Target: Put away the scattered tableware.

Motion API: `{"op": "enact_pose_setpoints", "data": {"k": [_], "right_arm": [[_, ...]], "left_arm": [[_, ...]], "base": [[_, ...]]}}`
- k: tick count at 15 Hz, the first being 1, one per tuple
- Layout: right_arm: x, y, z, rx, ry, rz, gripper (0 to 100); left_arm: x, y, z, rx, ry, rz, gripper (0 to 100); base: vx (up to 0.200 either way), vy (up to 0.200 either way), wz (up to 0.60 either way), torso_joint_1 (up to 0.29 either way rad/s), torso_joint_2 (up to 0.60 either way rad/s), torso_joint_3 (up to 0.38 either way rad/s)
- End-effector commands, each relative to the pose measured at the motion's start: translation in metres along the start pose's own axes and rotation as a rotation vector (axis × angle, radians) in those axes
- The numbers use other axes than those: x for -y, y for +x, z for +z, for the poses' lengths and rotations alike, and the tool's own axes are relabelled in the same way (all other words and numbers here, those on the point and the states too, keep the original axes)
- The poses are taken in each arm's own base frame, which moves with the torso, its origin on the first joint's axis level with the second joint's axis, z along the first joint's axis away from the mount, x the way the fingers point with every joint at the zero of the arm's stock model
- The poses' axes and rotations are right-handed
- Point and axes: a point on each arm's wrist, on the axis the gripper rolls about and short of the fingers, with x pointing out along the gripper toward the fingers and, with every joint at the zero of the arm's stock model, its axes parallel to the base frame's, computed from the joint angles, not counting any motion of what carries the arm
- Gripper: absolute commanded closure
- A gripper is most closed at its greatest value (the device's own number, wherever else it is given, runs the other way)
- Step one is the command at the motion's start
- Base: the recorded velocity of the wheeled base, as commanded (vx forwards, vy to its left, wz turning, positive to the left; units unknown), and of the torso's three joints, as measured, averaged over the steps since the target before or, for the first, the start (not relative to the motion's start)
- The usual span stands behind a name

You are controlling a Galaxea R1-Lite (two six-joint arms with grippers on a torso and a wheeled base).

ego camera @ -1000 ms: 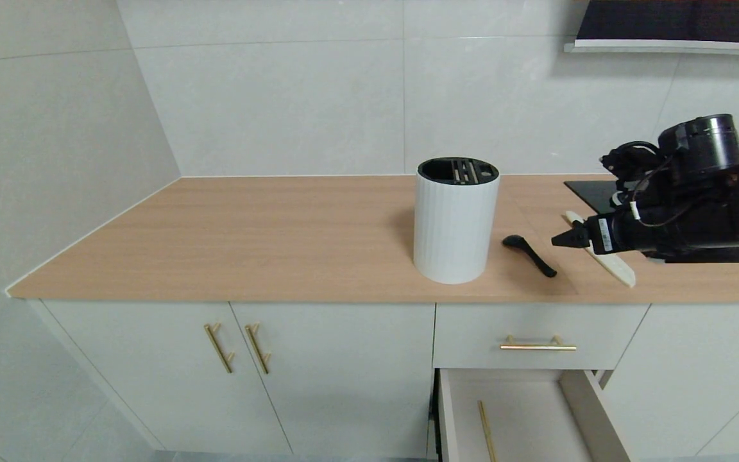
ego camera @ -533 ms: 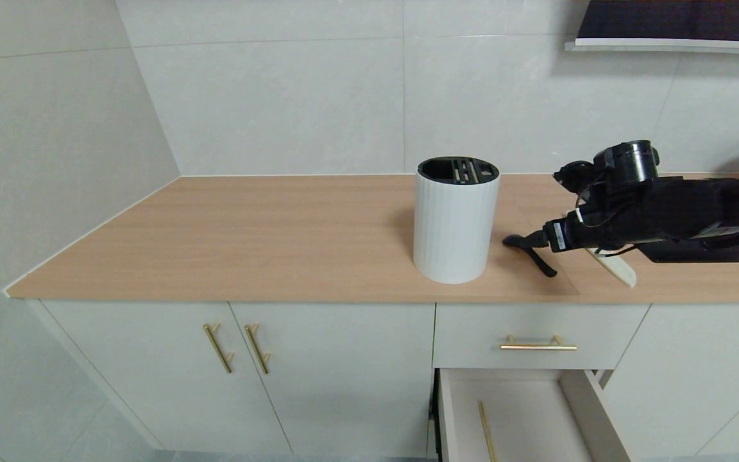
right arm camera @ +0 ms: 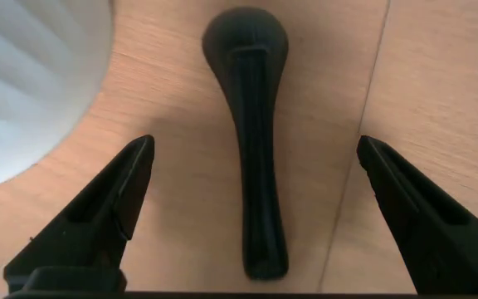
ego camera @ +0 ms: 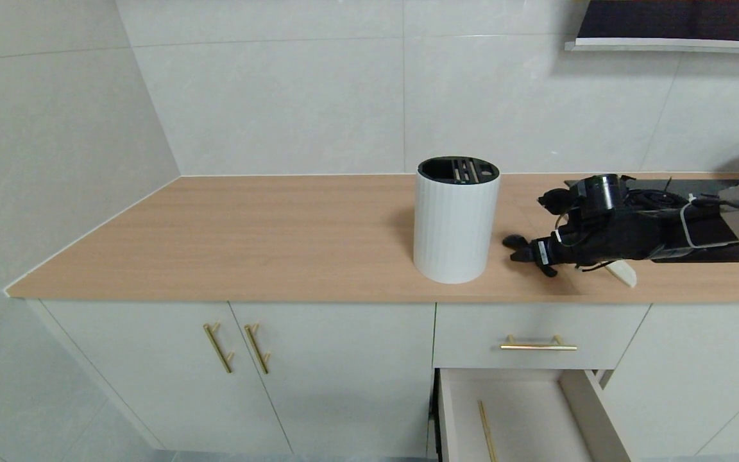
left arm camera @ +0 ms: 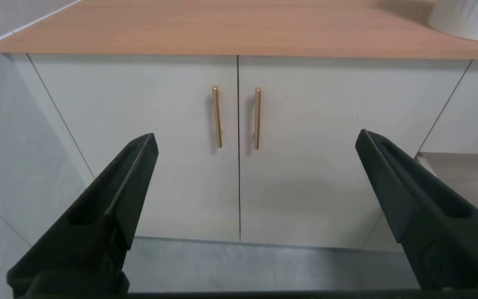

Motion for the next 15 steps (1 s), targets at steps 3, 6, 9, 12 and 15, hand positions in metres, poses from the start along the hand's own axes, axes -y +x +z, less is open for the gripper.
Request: {"op": "enact_pose_setpoints", "data": {"k": [3, 6, 9, 12, 15], "right_arm": [[0.002, 0.012, -0.007, -0.008, 0.003, -0.002, 100], [0.002, 0.018, -0.013, -0.025, 0.003, -0.001, 100], [0.002, 0.012, -0.005, -0.001, 0.005, -0.008, 100], [-0.001, -0.036, 0.014, 0.043, 0.111, -0.026, 100], [-0.01, -0.112, 0.015, 0.013, 0.195, -0.031, 100]], "left_arm": [[0.0, 0.0, 0.0, 0.0, 0.0, 0.0, 0], [0.0, 0.0, 0.0, 0.0, 0.0, 0.0, 0], [0.0, 0.0, 0.0, 0.0, 0.0, 0.001, 0], [0.0, 0.0, 0.0, 0.0, 0.0, 0.0, 0], [0.0, 0.0, 0.0, 0.0, 0.0, 0.0, 0]], "base": [[0.0, 0.0, 0.0, 0.0, 0.0, 0.0], [0.0, 0.0, 0.0, 0.0, 0.0, 0.0], [0.0, 0.0, 0.0, 0.0, 0.0, 0.0], [0.0, 0.0, 0.0, 0.0, 0.0, 0.0], [0.0, 0.0, 0.0, 0.0, 0.0, 0.0]]}}
